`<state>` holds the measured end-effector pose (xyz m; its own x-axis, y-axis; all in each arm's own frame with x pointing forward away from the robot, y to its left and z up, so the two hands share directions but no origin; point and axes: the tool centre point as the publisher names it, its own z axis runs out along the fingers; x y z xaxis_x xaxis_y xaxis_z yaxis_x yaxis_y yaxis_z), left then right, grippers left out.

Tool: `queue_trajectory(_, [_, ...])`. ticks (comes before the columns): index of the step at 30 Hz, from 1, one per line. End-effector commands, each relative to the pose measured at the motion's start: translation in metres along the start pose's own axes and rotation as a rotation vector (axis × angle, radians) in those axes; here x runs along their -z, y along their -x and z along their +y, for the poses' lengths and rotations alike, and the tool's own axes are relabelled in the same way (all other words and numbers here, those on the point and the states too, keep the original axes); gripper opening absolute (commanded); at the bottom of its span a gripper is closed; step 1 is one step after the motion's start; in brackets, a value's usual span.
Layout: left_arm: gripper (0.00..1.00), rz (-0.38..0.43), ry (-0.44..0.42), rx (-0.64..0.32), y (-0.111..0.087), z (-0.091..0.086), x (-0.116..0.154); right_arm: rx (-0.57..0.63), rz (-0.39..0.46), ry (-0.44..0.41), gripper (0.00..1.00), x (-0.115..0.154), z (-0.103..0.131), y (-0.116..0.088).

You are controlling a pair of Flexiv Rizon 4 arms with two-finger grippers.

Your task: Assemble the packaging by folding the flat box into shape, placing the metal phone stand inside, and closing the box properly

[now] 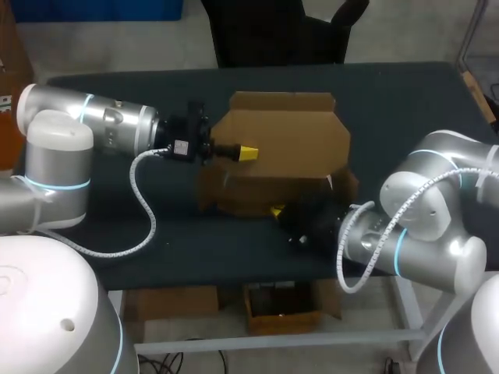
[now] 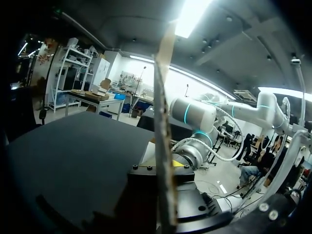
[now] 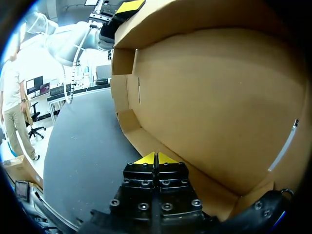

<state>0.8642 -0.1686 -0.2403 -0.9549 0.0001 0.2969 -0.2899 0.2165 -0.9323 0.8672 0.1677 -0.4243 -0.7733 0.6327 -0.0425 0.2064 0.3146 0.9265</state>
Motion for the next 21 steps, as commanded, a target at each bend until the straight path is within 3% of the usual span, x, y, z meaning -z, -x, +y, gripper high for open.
queue_trajectory(1, [0.0, -0.001, 0.002, 0.0, 0.0, 0.003, 0.001, 0.002, -0.011, 0.001, 0.0, -0.002, -0.001, -0.002])
queue_trajectory(9, [0.0, -0.001, 0.002, 0.0, 0.0, 0.003, 0.001, 0.01, 0.013, 0.036, 0.0, 0.017, 0.006, -0.01])
queue_trajectory(21, [0.0, -0.001, 0.002, 0.0, 0.0, 0.003, 0.001, 0.021, 0.055, 0.071, 0.0, 0.066, 0.014, -0.022])
